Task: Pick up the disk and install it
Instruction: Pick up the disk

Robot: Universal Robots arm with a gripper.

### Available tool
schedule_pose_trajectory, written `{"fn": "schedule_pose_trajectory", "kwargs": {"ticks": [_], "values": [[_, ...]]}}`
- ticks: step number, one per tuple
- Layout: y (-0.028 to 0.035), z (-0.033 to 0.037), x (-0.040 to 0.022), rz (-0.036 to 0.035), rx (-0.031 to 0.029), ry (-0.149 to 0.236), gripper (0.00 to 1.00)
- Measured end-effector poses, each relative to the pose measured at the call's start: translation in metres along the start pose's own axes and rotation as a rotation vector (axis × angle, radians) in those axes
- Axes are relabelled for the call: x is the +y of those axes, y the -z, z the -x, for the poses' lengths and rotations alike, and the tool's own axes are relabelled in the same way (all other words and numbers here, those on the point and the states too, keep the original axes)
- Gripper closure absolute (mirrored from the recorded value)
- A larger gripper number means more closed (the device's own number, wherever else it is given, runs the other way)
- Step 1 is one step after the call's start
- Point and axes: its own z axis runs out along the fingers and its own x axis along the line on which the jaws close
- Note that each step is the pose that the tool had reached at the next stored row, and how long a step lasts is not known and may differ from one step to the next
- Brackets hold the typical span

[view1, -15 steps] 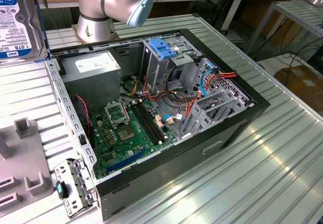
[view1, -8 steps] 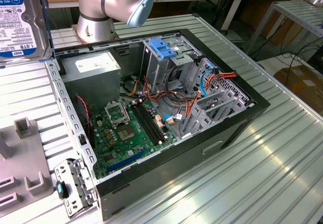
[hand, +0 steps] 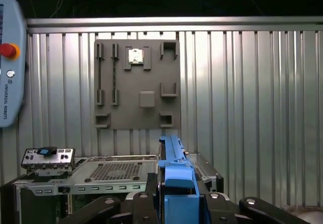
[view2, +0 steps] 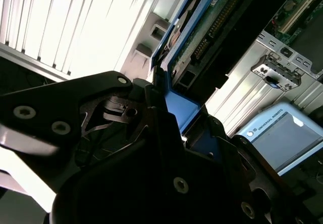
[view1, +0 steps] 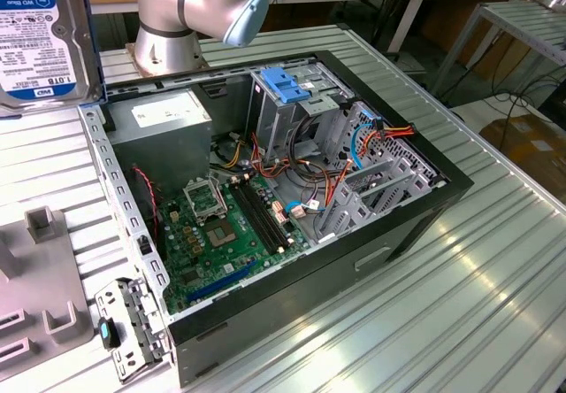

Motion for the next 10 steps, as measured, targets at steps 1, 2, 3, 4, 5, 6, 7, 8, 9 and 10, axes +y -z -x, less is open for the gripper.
{"fn": "schedule_pose_trajectory", "kwargs": {"ticks": [1,2,3,4,5,6,7,8,9,10], "values": [[0.0,0.0,-0.0012,0.0,-0.0001,0.0,0.63],[0.0,0.0,-0.0029,0.0,0.0,0.0,0.63],[0.0,-0.0001,-0.0047,0.0,0.0,0.0,0.63],[0.0,-0.0002,-0.0066,0.0,-0.0001,0.0,0.63],[0.0,-0.0003,-0.0077,0.0,0.0,0.0,0.63],[0.0,-0.0004,-0.009,0.0,0.0,0.0,0.63],[0.0,-0.0007,-0.0102,0.0001,0.0,0.0,0.63],[0.0,-0.0017,-0.0107,-0.0001,0.0,0.0,0.63],[0.0,-0.0023,-0.0109,0.0,-0.0001,0.0,0.63],[0.0001,-0.0035,-0.011,0.0,0.0,0.0,0.63]]}}
